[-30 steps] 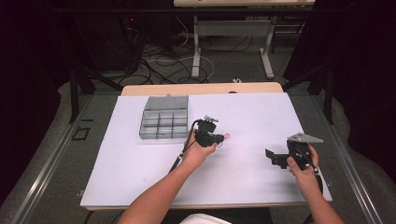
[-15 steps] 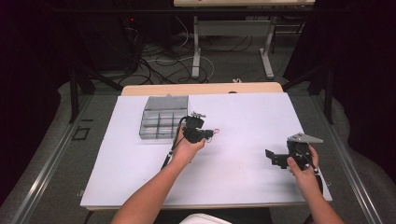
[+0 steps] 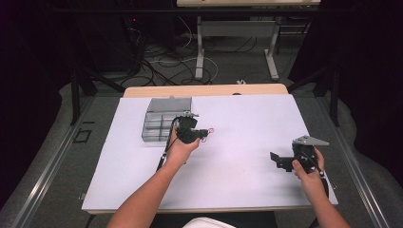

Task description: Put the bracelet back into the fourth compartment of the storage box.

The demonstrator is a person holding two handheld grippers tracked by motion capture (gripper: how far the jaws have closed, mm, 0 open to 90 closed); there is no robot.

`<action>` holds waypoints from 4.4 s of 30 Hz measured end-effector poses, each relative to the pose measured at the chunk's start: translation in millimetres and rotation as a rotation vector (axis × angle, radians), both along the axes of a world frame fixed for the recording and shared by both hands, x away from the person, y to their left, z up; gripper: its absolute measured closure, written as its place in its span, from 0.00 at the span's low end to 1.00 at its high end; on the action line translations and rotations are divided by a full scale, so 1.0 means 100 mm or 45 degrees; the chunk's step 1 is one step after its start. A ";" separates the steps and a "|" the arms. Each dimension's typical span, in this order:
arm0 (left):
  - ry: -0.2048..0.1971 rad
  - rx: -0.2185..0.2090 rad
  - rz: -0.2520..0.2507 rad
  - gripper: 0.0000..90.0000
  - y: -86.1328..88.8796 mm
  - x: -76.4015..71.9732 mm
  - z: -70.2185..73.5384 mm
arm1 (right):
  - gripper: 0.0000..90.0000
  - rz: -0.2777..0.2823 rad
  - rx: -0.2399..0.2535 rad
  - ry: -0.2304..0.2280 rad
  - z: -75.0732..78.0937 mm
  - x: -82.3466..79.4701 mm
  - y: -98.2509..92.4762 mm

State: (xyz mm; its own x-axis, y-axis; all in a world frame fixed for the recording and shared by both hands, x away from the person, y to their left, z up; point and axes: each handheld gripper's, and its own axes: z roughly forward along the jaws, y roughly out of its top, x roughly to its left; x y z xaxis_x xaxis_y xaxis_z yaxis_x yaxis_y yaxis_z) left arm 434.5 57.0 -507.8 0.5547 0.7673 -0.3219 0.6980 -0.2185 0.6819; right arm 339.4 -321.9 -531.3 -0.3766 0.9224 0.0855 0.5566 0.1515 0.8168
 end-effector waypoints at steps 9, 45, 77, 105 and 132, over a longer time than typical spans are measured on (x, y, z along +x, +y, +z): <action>-0.011 0.000 0.040 1.00 0.23 0.01 0.05 | 0.00 -0.001 -0.002 0.002 0.00 0.00 0.00; -0.025 -0.011 0.210 1.00 1.10 0.02 0.21 | 0.00 0.004 -0.009 0.005 -0.01 0.00 0.01; -0.046 0.169 0.194 1.00 1.48 0.13 0.27 | 0.00 0.015 -0.015 0.010 -0.02 0.00 0.03; -0.044 0.297 0.148 1.00 1.59 0.27 0.20 | 0.00 0.022 -0.015 0.017 -0.02 0.00 0.02; 0.020 0.372 0.143 1.00 1.62 0.37 -0.04 | 0.00 0.025 -0.011 0.022 -0.03 0.00 0.03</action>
State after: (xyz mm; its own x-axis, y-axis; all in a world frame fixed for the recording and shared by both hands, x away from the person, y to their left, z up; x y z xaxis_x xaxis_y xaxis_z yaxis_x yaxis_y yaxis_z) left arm 471.1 218.8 -511.8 0.4578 0.8849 -0.0863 0.7389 -0.3247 0.5904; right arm 339.2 -319.1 -534.0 -0.3932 0.9156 0.0838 0.5672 0.1698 0.8059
